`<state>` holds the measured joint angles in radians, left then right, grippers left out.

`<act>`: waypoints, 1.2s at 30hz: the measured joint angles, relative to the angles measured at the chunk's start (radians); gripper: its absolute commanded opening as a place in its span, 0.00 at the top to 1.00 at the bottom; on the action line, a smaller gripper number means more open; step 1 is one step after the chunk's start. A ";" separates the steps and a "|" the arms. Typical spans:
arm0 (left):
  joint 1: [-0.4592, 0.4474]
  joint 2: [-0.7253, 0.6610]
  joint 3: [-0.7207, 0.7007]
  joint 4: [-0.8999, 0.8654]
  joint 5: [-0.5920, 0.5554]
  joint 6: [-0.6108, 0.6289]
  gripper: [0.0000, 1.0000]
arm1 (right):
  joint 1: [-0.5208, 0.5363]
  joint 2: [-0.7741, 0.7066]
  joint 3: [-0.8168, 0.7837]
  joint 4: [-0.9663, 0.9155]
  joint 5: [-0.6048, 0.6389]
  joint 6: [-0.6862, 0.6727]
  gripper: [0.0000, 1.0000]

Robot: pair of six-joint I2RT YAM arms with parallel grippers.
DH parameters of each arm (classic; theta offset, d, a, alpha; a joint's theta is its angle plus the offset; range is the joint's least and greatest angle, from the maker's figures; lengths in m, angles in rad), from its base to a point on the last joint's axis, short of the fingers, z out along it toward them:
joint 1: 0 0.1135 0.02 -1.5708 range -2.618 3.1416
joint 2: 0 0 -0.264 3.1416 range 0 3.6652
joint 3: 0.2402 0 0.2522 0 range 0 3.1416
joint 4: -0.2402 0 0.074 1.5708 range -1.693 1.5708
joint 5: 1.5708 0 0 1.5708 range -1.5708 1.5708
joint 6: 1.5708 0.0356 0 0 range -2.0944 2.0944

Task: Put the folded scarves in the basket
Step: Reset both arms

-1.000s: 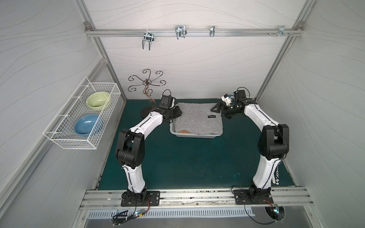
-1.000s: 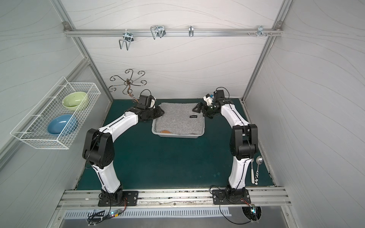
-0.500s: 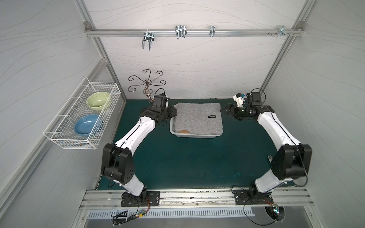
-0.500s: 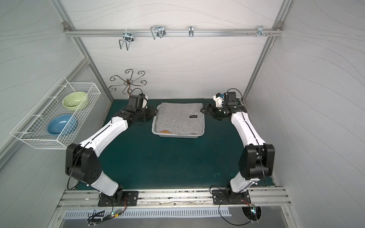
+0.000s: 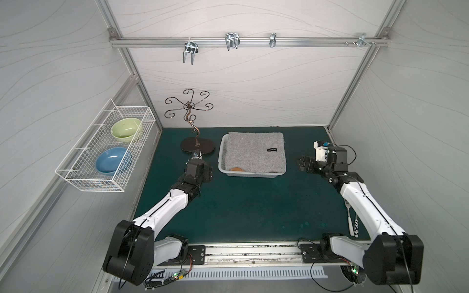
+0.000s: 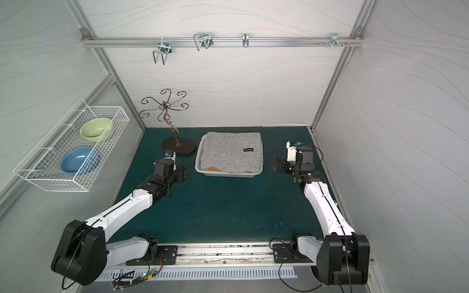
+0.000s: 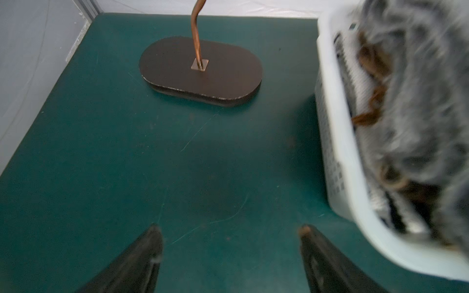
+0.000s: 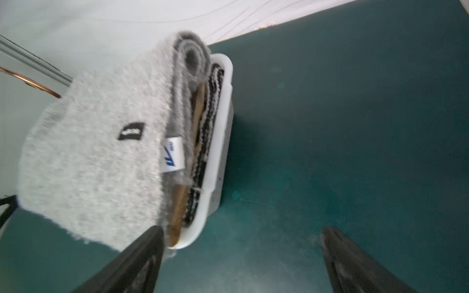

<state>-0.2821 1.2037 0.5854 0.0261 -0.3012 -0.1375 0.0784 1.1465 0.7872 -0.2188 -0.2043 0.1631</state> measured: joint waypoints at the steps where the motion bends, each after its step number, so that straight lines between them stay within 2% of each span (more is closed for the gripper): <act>1: 0.004 0.002 -0.026 0.036 -0.008 0.015 0.08 | -0.002 0.010 -0.024 0.026 0.007 -0.012 0.01; 6: 0.050 0.017 -0.058 0.145 -0.012 0.072 0.08 | -0.013 0.080 -0.133 0.236 0.088 -0.045 0.01; 11: 0.139 0.093 -0.169 0.442 0.029 0.113 0.07 | -0.040 0.093 -0.337 0.537 0.208 -0.070 0.01; 17: 0.306 0.189 -0.197 0.508 0.148 0.082 0.12 | -0.055 0.302 -0.335 0.766 0.227 -0.077 0.01; 21: 0.350 0.279 -0.184 0.647 0.209 0.076 0.09 | -0.026 0.396 -0.365 0.909 0.232 -0.107 0.01; 25: 0.345 0.343 -0.179 0.702 0.238 0.078 0.01 | 0.019 0.419 -0.361 0.939 0.229 -0.145 0.01; 36: 0.329 0.348 -0.179 0.742 0.262 0.092 0.00 | 0.009 0.420 -0.349 0.967 0.216 -0.157 0.01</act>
<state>0.0467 1.5513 0.4065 0.7677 -0.0391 -0.0456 0.0875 1.5661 0.4385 0.7483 0.0113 0.0059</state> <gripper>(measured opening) 0.996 0.989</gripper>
